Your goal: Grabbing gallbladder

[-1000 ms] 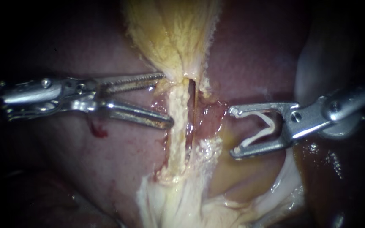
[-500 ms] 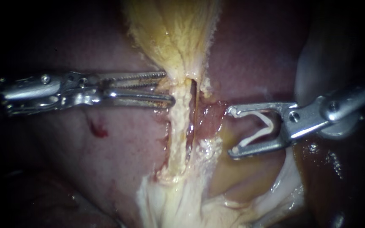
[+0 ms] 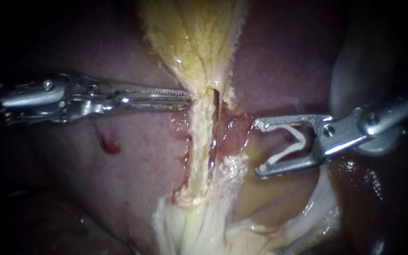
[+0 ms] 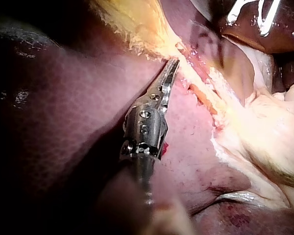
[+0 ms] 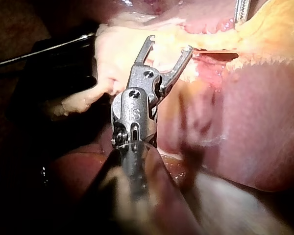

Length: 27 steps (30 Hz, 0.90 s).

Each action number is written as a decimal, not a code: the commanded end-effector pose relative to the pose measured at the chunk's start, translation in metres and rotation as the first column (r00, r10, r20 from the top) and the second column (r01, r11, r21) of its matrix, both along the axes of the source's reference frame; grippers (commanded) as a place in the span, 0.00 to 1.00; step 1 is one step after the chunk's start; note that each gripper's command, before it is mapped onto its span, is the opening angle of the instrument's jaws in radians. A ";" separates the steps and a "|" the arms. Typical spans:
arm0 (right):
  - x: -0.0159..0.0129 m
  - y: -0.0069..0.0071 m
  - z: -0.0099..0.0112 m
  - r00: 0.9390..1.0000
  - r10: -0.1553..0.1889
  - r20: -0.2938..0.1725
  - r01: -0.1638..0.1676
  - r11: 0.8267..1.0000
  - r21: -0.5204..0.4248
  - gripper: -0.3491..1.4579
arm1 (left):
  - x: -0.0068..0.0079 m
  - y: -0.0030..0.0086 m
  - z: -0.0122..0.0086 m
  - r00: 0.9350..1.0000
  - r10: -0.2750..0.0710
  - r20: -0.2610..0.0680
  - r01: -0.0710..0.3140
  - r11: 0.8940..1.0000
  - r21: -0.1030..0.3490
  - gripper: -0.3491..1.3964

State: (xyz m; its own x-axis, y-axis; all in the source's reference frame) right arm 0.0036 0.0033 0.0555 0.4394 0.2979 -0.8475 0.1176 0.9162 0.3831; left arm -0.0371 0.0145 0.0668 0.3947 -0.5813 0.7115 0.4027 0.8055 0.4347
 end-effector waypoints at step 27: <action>-0.0005 0.0000 0.0000 1.000 -0.002 -0.001 0.002 1.000 0.000 0.45 | 0.0055 0.0045 -0.0075 0.999 -0.015 0.037 0.013 0.998 0.054 0.00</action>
